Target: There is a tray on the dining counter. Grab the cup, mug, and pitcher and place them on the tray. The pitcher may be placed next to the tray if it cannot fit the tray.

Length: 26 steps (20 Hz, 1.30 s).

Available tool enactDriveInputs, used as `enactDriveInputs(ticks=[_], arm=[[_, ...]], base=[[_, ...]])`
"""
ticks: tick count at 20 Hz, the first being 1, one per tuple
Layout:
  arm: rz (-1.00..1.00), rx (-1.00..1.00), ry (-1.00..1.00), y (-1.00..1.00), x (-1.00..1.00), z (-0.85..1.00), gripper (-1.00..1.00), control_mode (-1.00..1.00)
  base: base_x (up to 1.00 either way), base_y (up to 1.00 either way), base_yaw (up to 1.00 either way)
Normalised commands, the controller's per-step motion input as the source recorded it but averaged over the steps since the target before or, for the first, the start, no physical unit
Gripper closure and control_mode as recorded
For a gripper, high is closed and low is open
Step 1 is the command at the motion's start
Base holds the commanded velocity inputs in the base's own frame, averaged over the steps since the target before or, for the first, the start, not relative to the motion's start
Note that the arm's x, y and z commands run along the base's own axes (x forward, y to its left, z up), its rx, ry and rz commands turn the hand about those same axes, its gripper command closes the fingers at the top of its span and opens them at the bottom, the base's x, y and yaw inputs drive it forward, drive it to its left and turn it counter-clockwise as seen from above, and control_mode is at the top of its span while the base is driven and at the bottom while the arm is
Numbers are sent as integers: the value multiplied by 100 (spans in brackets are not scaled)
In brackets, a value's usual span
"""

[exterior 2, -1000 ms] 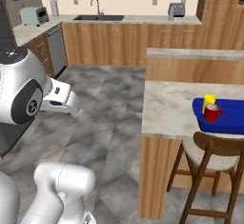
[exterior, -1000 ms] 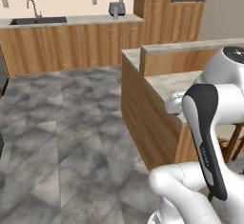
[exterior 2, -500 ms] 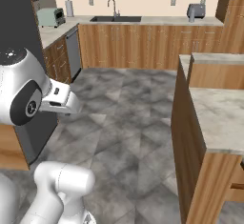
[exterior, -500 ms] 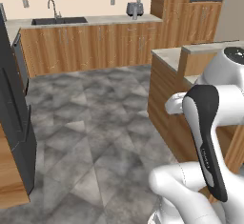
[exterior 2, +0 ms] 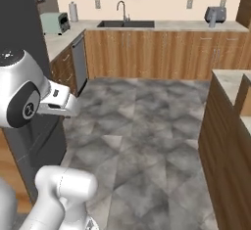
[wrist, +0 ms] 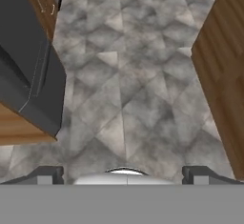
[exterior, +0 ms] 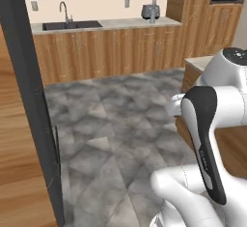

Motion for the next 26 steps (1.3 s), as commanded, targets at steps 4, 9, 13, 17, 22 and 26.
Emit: enactDriveInputs(ticks=[4,9,13,17,22,26], arm=[[0,0,0,0,0,0,-100,100],[0,0,0,0,0,0,-100,100],[0,0,0,0,0,0,-100,100],[0,0,0,0,0,0,-100,100],[0,0,0,0,0,0,-100,100],[0,0,0,0,0,0,-100,100]], base=[[100,0,-4],[100,-11,-3],[100,-3,0],[100,0,0],[100,-1,0],[100,-7,0]])
